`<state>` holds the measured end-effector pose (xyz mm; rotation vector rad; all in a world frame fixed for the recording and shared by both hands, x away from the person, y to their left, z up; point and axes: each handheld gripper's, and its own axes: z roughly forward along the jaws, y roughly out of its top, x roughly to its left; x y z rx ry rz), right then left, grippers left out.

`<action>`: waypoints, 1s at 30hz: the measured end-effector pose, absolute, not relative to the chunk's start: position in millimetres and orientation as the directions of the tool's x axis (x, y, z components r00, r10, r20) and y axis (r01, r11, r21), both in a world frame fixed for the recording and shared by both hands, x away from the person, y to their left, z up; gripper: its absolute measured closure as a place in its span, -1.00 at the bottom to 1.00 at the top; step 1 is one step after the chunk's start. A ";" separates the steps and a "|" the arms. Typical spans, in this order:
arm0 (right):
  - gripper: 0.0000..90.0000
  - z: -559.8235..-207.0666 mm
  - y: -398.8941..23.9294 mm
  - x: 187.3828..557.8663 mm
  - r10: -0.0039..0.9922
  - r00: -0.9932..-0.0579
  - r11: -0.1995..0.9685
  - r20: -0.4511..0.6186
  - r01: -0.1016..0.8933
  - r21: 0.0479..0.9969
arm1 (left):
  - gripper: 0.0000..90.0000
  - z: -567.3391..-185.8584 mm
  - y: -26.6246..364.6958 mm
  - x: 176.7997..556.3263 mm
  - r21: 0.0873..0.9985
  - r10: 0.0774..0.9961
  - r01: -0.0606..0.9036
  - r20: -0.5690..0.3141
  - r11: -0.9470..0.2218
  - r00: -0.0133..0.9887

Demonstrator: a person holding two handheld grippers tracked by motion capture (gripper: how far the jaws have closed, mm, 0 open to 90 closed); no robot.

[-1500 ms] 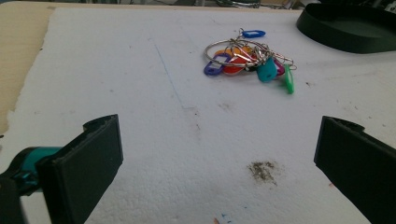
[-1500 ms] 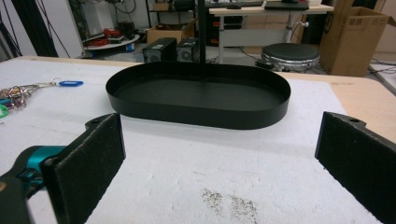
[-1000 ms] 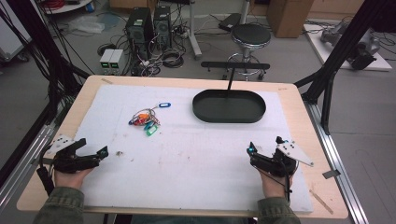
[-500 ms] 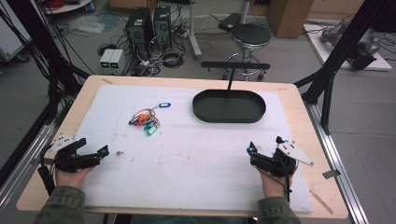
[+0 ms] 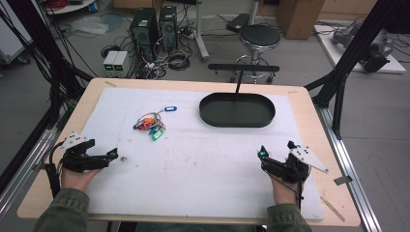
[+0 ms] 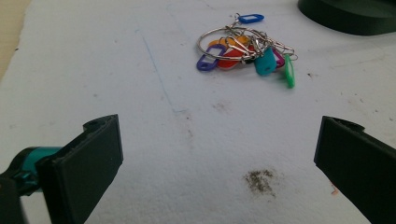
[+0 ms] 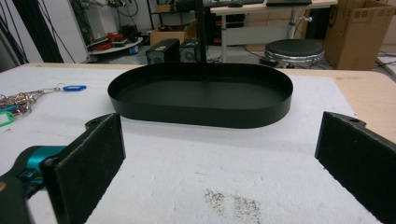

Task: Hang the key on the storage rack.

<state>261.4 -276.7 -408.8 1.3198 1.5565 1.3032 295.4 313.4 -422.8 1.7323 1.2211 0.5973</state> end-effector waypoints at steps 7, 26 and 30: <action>-0.99 -408.2 -274.9 260.9 0.971 -0.230 -0.008 0.070 0.257 0.966 | -0.96 -418.5 303.7 304.8 0.873 0.897 0.472 -0.107 -0.122 0.428; -0.99 -407.4 -274.0 260.6 0.970 -0.235 0.003 0.059 0.254 0.967 | -0.96 -404.8 283.7 340.0 0.838 0.871 0.506 -0.083 -0.202 0.484; -0.99 -407.6 -274.1 261.2 0.970 -0.236 0.006 0.056 0.255 0.967 | -0.96 -400.8 280.4 343.8 0.842 0.865 0.500 -0.087 -0.201 0.494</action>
